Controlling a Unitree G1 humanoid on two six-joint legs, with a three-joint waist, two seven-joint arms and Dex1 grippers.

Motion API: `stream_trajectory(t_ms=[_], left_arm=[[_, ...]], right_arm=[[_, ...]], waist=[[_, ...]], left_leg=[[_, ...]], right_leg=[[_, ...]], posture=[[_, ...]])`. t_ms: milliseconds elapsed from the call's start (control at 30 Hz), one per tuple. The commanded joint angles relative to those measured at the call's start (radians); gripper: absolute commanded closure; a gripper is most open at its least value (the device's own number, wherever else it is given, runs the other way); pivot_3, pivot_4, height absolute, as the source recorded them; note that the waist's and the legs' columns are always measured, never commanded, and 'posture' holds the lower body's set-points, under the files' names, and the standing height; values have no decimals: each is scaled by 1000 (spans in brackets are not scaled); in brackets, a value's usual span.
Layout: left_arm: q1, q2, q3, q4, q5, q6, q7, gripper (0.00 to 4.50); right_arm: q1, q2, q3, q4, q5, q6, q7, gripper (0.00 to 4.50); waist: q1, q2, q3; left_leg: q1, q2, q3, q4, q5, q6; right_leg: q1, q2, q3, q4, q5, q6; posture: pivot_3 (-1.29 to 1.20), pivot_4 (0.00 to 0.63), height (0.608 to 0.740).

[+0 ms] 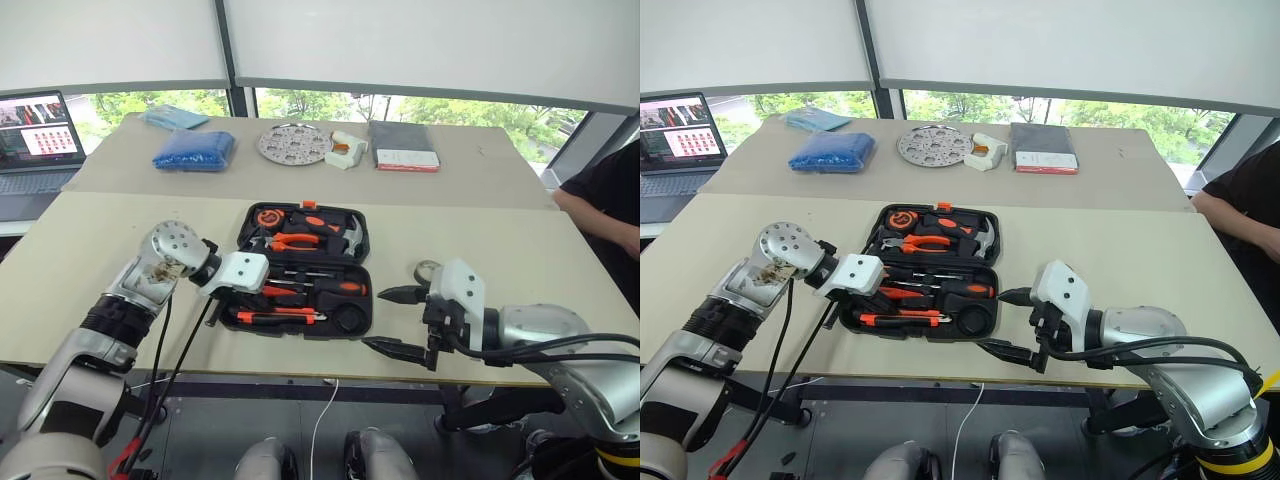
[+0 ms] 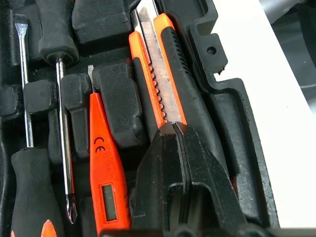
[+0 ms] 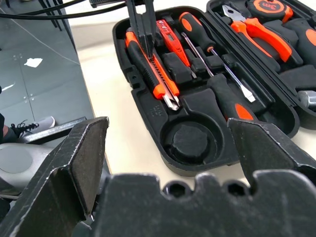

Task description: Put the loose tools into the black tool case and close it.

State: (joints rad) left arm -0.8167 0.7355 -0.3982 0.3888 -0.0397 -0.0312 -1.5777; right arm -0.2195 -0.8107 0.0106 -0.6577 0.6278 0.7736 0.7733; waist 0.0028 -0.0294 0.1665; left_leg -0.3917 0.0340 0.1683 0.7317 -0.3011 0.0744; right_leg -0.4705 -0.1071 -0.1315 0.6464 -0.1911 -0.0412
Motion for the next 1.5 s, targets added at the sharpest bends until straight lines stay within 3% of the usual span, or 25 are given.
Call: stream_trajectory(t_ms=[33, 300, 467, 667, 900, 1033, 1133, 1200, 1333, 1367, 1500], left_arm=[[-54, -23, 39, 5, -70, 156, -34, 4478], [-78, 76, -6, -71, -235, 275, -37, 4478], [-37, 123, -73, -55, -171, 147, -37, 4478], [34, 78, -99, -2, 8, -33, 47, 4478], [74, 59, -43, -2, 26, -42, 68, 4478], [37, 33, 50, -1, -69, 61, 55, 4478], [19, 32, 155, -53, -203, 229, 34, 3890], [19, 32, 206, -84, -249, 279, 48, 3145], [43, 7, 402, -201, -391, 431, 216, 1697], [55, 9, 420, -245, -416, 474, 234, 1129], [112, 27, 436, -405, -491, 595, 246, 30]], right_arm=[[-12, 0, -9, -15, 1, -16, 4, 0], [-12, -5, -13, -17, 1, -15, 12, 0], [-5, -5, -19, -21, 4, -14, 10, 0], [-11, 11, -18, -15, -1, -15, -10, 0], [-10, 17, -26, -16, 6, -10, -22, 0], [-2, 15, -35, -23, 17, -5, -24, 0], [17, -4, -68, -29, 40, 11, -17, 0], [33, -23, -95, -29, 52, 17, -8, 0], [110, -128, -287, 33, 67, 30, 56, 0], [122, -153, -319, 61, 60, 23, 72, 0], [116, -193, -352, 169, 43, 7, 102, 0]], waist=[[4, 0, 0], [2, -1, 1], [6, -1, 1], [11, 0, 0], [11, 5, -3], [15, 7, -4], [13, 6, -3], [11, 6, -3], [11, 5, -3], [11, 5, -3], [8, 5, -3]], left_leg=[[-1, 0, 0, 0, 0, 0], [-3, 0, 0, 1, 0, 0], [-2, 0, 0, 1, 0, 0], [-2, -1, 0, 1, 0, 0], [7, 0, -1, -1, -2, 2], [8, 0, -1, -1, -3, 4], [4, 0, -2, 0, -3, 4], [0, 0, -2, 0, -2, 4], [-1, -1, -2, 0, -2, 4], [-1, -1, -2, 0, -2, 4], [6, -1, -2, -2, -3, 5]], right_leg=[[0, 1, 0, 0, 0, 0], [-1, 1, 0, 0, 0, 0], [-1, 1, -1, 0, 0, 0], [-1, 0, -1, 0, 0, 0], [8, -5, -1, 0, 0, 1], [10, -5, -2, 0, 1, 2], [7, -5, -2, 0, 1, 2], [3, -4, -2, 0, 1, 2], [3, -2, -2, -1, 0, 4], [4, -2, -2, -4, 0, 5], [11, -1, -1, -6, -1, 7]], posture=[[0, 150, 718], [0, 150, 718], [0, 150, 718], [0, 150, 718], [0, 150, 718], [0, 150, 718], [0, 150, 718], [0, 150, 718], [0, 150, 718], [0, 150, 718], [0, 150, 718]])
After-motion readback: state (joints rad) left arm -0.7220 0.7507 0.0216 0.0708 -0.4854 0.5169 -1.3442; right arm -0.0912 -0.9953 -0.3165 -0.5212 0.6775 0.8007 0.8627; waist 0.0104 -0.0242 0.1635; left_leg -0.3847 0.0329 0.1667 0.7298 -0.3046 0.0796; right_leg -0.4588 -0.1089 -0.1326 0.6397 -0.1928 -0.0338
